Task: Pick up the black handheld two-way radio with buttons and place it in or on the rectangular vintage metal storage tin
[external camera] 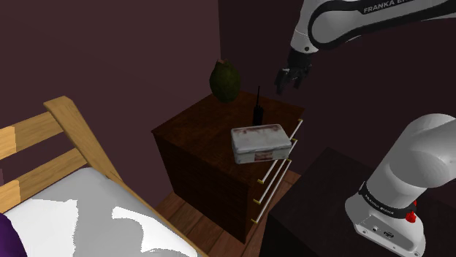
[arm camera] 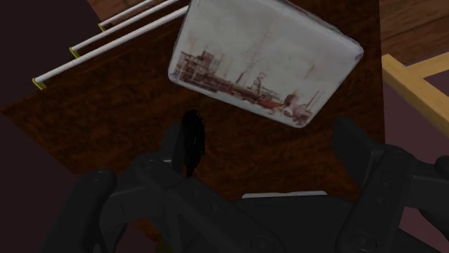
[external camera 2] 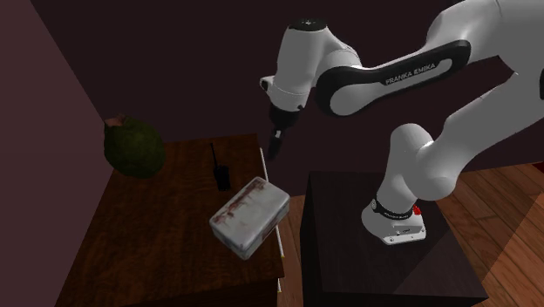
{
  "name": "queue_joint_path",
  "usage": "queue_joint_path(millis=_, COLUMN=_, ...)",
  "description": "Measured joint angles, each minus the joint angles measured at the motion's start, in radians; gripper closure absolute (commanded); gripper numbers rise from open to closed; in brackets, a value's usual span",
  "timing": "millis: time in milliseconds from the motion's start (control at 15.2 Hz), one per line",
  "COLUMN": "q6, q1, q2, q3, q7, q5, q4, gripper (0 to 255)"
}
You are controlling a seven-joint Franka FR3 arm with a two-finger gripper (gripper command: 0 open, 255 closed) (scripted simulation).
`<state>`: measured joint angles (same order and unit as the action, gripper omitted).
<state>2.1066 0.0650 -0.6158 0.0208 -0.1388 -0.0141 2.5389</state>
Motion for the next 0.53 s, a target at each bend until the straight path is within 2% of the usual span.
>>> queue_joint_path(millis=528, q6=0.359, q1=0.062, q2=0.258, q3=0.01, q7=-0.062, q5=-0.073, q4=0.028, gripper=0)
